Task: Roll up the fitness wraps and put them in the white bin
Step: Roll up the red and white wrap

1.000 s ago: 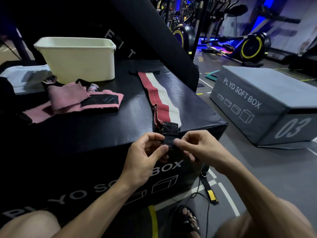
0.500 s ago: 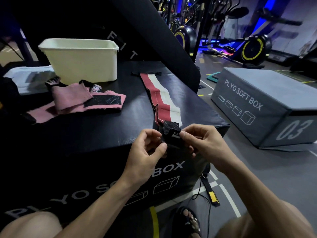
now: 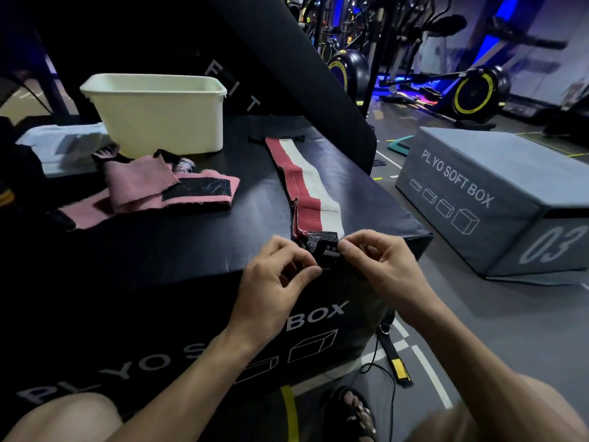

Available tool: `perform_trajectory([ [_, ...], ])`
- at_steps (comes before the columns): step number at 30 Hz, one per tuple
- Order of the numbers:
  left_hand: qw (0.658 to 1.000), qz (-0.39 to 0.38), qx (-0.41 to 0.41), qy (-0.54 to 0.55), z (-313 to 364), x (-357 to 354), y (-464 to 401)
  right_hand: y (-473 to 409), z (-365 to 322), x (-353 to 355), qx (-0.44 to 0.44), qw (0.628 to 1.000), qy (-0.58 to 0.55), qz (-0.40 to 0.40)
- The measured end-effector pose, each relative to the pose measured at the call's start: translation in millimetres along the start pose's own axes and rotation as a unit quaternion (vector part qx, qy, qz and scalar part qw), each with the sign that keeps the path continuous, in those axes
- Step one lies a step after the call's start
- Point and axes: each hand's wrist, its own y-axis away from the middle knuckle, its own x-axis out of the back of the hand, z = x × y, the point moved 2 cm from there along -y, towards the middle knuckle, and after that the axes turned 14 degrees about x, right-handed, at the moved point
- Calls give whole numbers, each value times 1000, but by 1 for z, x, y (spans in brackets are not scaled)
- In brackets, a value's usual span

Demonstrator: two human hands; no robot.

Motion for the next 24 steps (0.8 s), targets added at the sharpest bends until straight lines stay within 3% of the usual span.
perform_trajectory([
  [3, 1000, -2, 0, 17, 1, 1, -5, -1, 1, 1, 20, 1000, 22, 11],
  [12, 998, -1, -42, 46, 5, 5, -10, -3, -6, -1, 34, 998, -53, 3],
  [24, 995, 27, 25, 93, 2, 1, -16, 0, -7, -2, 22, 990, -123, -61],
])
